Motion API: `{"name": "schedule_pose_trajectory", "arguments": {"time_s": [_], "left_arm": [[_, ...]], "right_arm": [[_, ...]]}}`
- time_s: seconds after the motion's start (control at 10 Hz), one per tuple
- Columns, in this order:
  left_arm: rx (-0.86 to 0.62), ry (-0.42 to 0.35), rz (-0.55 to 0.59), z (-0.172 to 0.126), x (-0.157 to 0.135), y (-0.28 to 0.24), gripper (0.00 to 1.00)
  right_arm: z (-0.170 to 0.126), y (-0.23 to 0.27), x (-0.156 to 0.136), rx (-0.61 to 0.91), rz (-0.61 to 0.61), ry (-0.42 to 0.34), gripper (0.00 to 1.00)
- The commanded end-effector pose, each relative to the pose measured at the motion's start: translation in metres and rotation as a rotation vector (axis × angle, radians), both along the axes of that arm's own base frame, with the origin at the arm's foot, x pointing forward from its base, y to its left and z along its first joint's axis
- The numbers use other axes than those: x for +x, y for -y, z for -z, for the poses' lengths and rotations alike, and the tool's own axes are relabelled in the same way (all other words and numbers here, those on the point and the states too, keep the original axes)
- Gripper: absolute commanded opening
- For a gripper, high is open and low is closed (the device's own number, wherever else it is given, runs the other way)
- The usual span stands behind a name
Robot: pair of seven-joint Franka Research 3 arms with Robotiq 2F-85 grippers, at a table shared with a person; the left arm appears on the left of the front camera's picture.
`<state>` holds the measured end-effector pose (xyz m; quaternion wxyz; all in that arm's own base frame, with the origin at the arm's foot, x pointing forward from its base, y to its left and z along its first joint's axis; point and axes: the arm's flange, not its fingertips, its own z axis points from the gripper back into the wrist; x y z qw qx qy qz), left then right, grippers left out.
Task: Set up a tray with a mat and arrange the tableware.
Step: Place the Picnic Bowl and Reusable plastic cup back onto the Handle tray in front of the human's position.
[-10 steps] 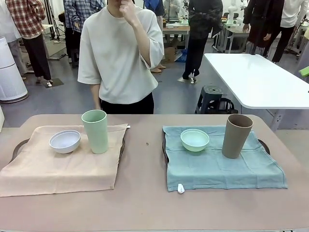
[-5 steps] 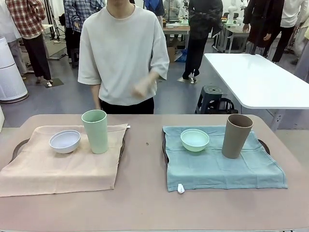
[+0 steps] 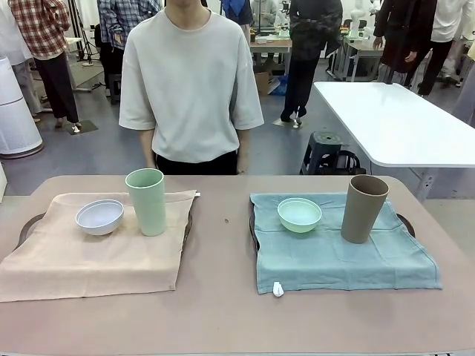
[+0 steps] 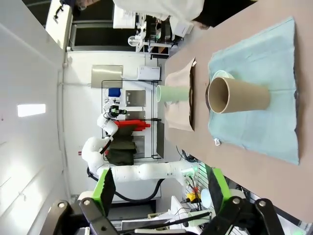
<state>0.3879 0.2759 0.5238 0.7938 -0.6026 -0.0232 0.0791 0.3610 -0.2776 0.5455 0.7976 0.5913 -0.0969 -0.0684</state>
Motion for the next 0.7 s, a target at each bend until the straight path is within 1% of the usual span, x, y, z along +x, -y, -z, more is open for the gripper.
{"name": "schedule_pose_trajectory", "arguments": {"time_s": [0.0, 0.6], "left_arm": [[-0.010, -0.003, 0.016, 0.0036, 0.0004, -0.0018, 0.74], [-0.010, -0.003, 0.016, 0.0036, 0.0004, -0.0018, 0.74]], "right_arm": [[0.0006, 0.0029, -0.0041, 0.011, -0.003, 0.000, 1.00], [0.0006, 0.0029, -0.0041, 0.011, -0.003, 0.000, 1.00]]}}
